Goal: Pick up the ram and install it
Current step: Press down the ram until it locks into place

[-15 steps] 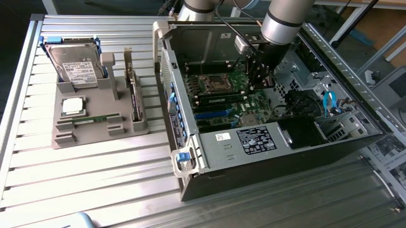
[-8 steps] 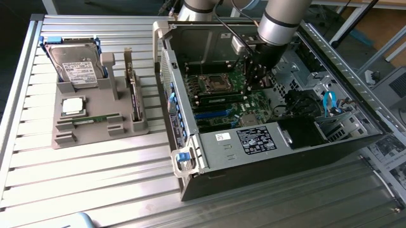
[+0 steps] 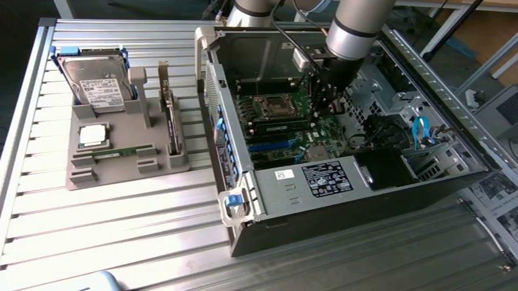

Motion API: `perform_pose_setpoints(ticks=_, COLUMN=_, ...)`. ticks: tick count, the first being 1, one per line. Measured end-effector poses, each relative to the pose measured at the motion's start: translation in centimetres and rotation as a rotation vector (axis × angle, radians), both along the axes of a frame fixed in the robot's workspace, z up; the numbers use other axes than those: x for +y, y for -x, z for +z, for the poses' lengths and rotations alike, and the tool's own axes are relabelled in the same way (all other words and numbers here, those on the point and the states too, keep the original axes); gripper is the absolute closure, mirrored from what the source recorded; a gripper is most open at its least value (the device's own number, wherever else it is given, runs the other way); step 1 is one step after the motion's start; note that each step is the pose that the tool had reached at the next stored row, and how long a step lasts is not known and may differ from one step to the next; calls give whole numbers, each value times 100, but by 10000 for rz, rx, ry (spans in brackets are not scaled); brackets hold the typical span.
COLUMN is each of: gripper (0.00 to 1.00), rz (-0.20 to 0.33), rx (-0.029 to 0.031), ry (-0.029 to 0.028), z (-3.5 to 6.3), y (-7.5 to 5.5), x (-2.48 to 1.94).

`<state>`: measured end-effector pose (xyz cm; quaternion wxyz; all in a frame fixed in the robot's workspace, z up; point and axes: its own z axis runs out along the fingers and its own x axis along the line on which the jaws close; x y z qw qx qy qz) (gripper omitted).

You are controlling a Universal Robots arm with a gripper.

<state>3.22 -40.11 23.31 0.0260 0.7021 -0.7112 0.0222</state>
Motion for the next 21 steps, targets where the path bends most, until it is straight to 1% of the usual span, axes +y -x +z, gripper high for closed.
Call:
perform_pose_setpoints(ticks=3, gripper=89, rz=0, rx=2, ry=-5, z=-28, y=2, x=0)
perform_pose_setpoints(ticks=7, gripper=89, rz=-2, rx=0, ry=-16, z=-30, y=5, x=0)
perform_pose_setpoints(ticks=9, gripper=89, rz=-1, rx=-6, ry=-29, z=-11, y=7, x=2)
perform_pose_setpoints(ticks=11, gripper=89, rz=0, rx=-5, ry=-18, z=18, y=9, x=0)
perform_pose_setpoints(ticks=15, gripper=89, rz=-1, rx=-8, ry=-17, z=64, y=12, x=0)
perform_pose_setpoints(ticks=16, gripper=89, rz=-1, rx=-11, ry=-17, z=81, y=23, x=0)
perform_pose_setpoints(ticks=21, gripper=89, rz=1, rx=-19, ry=-15, z=87, y=117, x=0)
